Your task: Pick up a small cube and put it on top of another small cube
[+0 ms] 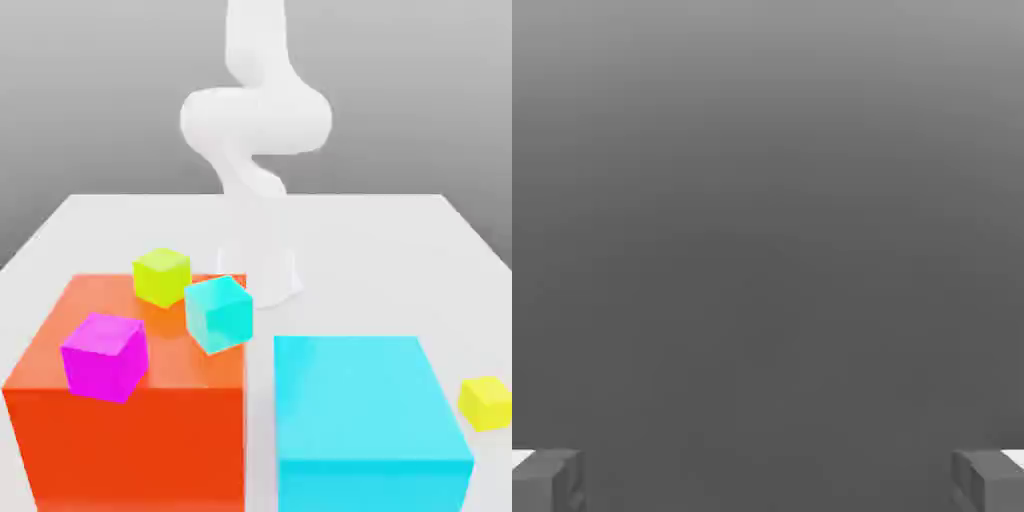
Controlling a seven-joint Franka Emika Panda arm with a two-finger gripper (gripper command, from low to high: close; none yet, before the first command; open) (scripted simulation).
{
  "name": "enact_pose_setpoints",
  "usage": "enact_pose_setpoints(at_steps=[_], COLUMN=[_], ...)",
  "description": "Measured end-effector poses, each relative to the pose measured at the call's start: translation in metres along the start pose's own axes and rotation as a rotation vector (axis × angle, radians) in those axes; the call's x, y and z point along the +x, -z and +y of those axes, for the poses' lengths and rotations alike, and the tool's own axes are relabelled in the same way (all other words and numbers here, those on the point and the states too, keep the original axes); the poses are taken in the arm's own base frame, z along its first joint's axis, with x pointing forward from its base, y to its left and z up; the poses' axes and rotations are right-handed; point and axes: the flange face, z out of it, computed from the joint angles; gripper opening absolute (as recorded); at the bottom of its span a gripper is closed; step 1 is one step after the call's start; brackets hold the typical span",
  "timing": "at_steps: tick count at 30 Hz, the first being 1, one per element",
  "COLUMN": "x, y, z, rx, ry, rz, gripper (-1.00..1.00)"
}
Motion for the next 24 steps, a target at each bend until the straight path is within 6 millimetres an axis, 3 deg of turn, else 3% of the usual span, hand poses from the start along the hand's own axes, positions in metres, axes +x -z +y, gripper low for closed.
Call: enact_pose_setpoints(at_steps=[6, 13, 16, 19, 24], x=[-0.065, -0.183, -0.243, -0.315, -0.41], y=[-0.119, -0.23, -0.268, -0.295, -0.337], z=[-0.039, -0.063, -0.063, -0.059, -0.024], rx=[-0.004, 0.012, 0.023, 0.047, 0.064], ry=[0.349, 0.762, 0.942, 1.147, 1.438], rz=[-0.211, -0.435, -0.525, -0.618, -0.758], gripper=[0.0, 0.0, 0.0, 0.0, 0.0])
